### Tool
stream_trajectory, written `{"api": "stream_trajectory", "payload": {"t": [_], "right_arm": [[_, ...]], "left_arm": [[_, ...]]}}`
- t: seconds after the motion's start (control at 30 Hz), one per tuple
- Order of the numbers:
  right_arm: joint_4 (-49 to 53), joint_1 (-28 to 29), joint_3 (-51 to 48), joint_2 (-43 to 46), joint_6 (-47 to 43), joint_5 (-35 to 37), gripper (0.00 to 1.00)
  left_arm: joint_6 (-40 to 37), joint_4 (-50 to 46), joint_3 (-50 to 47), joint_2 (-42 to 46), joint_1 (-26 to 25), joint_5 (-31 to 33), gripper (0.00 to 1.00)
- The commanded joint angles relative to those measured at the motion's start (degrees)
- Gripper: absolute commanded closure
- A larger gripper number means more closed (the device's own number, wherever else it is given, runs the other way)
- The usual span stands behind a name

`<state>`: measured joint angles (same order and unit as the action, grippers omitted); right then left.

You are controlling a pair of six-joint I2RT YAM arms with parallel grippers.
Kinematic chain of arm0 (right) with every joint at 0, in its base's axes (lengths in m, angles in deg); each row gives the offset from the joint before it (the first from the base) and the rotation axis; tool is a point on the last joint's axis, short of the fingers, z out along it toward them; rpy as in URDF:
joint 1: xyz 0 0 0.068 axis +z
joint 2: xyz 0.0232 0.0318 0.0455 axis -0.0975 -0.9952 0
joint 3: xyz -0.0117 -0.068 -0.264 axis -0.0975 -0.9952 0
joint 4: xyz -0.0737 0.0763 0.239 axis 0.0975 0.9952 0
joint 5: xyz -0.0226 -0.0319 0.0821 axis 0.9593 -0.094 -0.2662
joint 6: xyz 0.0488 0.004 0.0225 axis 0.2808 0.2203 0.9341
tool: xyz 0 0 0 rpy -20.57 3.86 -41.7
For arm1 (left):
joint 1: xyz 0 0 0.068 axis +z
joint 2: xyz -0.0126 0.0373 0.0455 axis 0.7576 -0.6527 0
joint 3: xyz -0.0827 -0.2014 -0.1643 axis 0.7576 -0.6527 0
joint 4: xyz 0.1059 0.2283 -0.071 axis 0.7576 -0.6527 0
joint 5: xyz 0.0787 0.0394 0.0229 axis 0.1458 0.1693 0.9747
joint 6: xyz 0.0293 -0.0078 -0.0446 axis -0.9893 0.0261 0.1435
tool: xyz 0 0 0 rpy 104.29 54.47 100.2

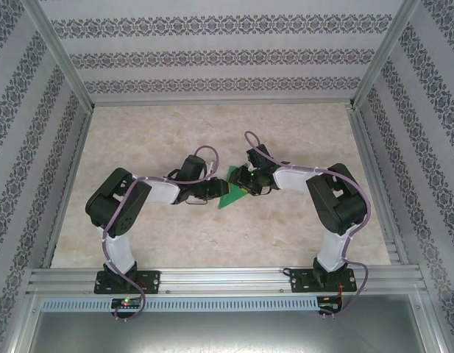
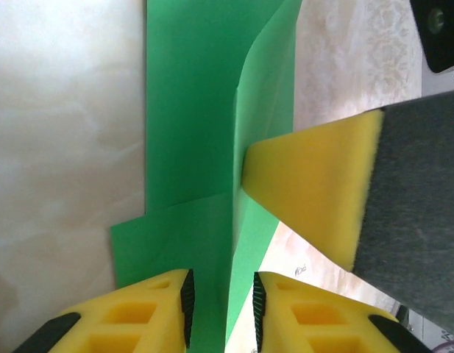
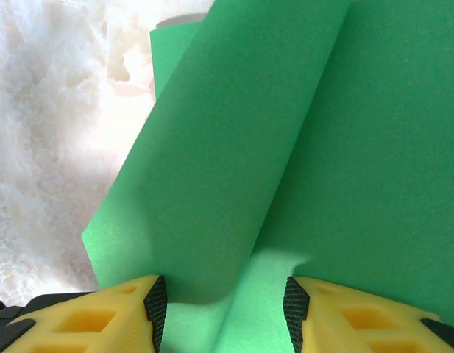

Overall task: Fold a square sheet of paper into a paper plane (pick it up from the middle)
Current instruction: Fourth fold the wing at the center of the table.

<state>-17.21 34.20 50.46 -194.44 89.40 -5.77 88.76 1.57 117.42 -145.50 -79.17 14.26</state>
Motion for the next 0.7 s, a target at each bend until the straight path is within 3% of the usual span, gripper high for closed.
{"api": "stream_trajectory", "payload": {"t": [0.0, 0.67], "right_arm": [[3.9, -0.6, -2.6, -1.4, -1.2, 1.2, 0.5], [1.3, -1.3, -4.3, 1.0, -2.1, -2.1, 0.5]], "left_arm": [[-1.2, 0.7, 2.2, -1.6, 0.3, -2.4, 0.72], [-4.7, 0.6, 4.2, -4.4, 0.8, -5.0, 0.92]]}}
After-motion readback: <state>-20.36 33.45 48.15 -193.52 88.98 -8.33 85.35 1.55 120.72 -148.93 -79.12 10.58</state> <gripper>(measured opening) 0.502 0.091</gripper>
